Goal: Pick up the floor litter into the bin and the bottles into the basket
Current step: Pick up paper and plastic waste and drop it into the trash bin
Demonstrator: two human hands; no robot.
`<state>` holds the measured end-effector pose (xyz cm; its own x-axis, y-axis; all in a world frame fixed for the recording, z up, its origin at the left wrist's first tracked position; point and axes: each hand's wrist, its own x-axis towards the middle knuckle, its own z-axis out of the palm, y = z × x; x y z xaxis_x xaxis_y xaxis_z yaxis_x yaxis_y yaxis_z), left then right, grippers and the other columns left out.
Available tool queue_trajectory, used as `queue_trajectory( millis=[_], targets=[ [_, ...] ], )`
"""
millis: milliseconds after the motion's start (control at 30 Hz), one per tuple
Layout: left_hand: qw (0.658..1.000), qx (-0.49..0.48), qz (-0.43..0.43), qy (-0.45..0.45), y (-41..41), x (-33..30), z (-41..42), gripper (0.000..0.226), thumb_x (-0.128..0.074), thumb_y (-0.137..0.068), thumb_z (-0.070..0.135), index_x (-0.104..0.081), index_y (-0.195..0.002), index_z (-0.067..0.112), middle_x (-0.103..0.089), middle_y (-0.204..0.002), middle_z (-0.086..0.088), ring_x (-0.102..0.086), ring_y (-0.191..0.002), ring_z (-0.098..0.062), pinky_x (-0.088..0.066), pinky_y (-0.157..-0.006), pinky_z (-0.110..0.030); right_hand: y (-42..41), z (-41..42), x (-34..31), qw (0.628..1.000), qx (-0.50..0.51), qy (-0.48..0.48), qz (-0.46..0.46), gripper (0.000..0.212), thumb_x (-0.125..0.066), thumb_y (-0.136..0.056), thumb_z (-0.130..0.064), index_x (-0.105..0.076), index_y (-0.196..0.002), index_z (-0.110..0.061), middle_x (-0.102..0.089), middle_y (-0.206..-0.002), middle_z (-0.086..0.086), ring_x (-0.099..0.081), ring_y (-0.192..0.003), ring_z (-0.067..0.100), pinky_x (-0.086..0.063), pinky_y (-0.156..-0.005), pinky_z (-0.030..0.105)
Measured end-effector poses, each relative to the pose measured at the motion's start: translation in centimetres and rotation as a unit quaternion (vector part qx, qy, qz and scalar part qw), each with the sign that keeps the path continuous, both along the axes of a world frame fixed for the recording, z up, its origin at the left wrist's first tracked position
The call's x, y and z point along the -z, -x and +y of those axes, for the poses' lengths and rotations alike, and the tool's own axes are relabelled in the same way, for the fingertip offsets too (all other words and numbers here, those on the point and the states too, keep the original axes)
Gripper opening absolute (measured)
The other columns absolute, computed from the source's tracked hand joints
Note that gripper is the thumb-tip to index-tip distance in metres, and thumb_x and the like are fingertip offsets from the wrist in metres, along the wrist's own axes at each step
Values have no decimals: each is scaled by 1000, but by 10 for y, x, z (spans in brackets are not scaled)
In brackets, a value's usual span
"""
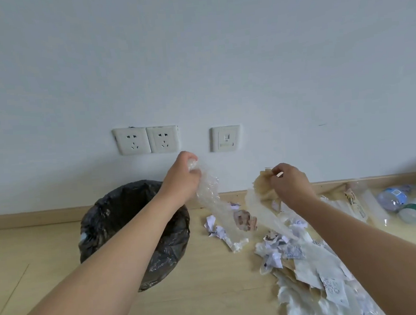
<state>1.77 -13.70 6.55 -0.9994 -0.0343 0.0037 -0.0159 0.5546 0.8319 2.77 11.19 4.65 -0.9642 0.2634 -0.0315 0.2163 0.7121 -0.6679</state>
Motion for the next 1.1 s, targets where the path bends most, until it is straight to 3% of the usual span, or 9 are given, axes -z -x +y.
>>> queue_trajectory(
  millis=[100,200,467,633,767,867,933,1000,1100],
  targets=[
    [997,-56,23,41,-12,-20,-19,16,-45,-97,31,-44,-85,20,-49,-81,-2,-47,-69,-20,-36,-58,-31,1,-20,-20,998,-31,-43,42,21,-43,-87,-17,-60,-97,-18,-60,-87,2,-55,-71,21,-37,-56,28],
    [996,-94,5,-3,-25,-40,-39,18,-42,-95,27,-42,-91,10,-40,-80,-1,-40,-68,-17,-31,-56,-31,0,-45,-36,994,-65,-44,72,23,-40,-89,-15,-61,-98,-15,-54,-102,4,-55,-83,21,-41,-66,31],
    [989,-146,-19,0,-42,-64,-113,21,-41,-87,14,-31,-105,15,-40,-83,-3,-44,-69,-21,-38,-61,-33,1,-124,-51,987,-122,93,40,15,-42,-93,-18,-53,-103,-19,-68,-77,5,-62,-60,21,-44,-51,27],
    [967,-170,129,139,-57,-55,-156,14,-35,-95,6,-27,-101,15,-37,-71,-3,-36,-56,-21,-26,-50,-32,6,-179,-37,981,-155,118,5,11,-50,-94,-27,-57,-97,-20,-69,-72,3,-59,-56,16,-45,-54,27],
    [931,-169,223,234,-57,-20,-180,24,-39,-90,-5,-32,-104,13,-40,-81,-2,-34,-50,-21,-18,-44,-30,8,-220,-14,978,-193,76,-17,13,-53,-93,-31,-60,-96,-21,-67,-80,3,-55,-57,17,-45,-54,26],
    [922,-121,205,306,-54,11,-184,25,-41,-86,-10,-40,-103,8,-40,-89,-7,-39,-54,-21,-18,-42,-26,11,-244,4,975,-214,46,-25,11,-53,-91,-21,-64,-92,-21,-65,-83,0,-56,-63,16,-48,-59,28],
    [925,-86,177,325,-49,32,-184,24,-42,-85,-8,-43,-102,9,-39,-92,-6,-43,-61,-19,-31,-44,-26,15,-254,16,974,-223,26,-34,15,-51,-91,-18,-65,-93,-23,-64,-83,-4,-57,-65,13,-48,-60,27],
    [931,-69,137,333,-41,54,-182,19,-45,-88,-1,-47,-104,11,-42,-102,-5,-49,-70,-17,-46,-56,-27,23,-262,29,969,-241,-14,-53,22,-48,-92,-18,-67,-101,-25,-67,-91,-5,-58,-71,12,-48,-62,26],
    [930,-21,39,365,-27,82,-180,19,-48,-93,21,-52,-109,12,-47,-115,-8,-49,-96,-22,-47,-80,-30,37,-268,49,930,-316,-168,-85,35,-42,-94,-16,-65,-118,-26,-64,-115,-4,-60,-101,18,-48,-83,29]
  ],
)
